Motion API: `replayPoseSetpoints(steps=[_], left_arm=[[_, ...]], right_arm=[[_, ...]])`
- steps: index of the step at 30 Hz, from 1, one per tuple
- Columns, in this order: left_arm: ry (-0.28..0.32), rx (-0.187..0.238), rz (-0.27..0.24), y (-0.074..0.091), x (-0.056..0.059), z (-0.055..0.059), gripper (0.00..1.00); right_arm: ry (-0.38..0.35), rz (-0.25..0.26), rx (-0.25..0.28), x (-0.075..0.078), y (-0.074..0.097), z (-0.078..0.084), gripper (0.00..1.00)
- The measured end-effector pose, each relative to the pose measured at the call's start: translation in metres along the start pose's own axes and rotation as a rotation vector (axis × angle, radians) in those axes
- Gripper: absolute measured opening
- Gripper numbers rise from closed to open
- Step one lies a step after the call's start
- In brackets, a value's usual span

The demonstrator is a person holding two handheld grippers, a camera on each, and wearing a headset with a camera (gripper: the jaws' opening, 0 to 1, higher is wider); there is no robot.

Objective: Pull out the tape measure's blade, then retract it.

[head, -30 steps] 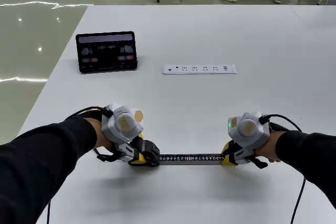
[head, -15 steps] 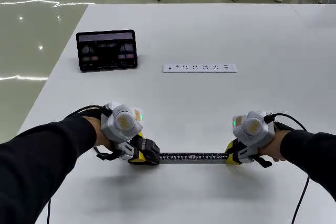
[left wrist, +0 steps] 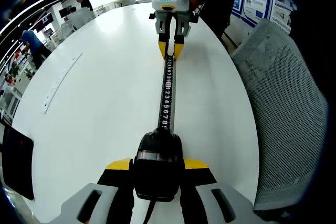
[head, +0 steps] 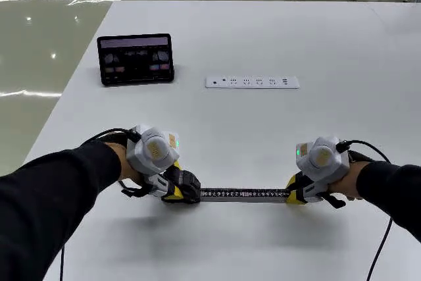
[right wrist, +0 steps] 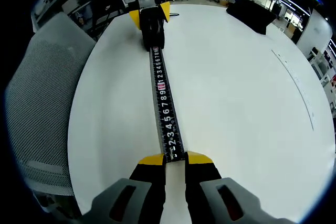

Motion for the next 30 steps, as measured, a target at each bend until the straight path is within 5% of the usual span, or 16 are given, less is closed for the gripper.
replayPoseSetpoints(steps=[30], left_arm=[[0.012,0.006,-0.004,-0.001,0.0,0.001,0.3]], right_arm=[[-0.03,0.009,-0.015,0.001,0.012,0.019,0.08]])
Point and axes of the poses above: the centre of the closed fingertips' face, and the gripper's own axes: y roughly backward along the fingers, x roughly to its right, z roughly out of its underside, the point moved 10 cm from there along y, roughly backward along the fingers, and after that the axes turned 5 degrees about -z, right-handed, at the moved point
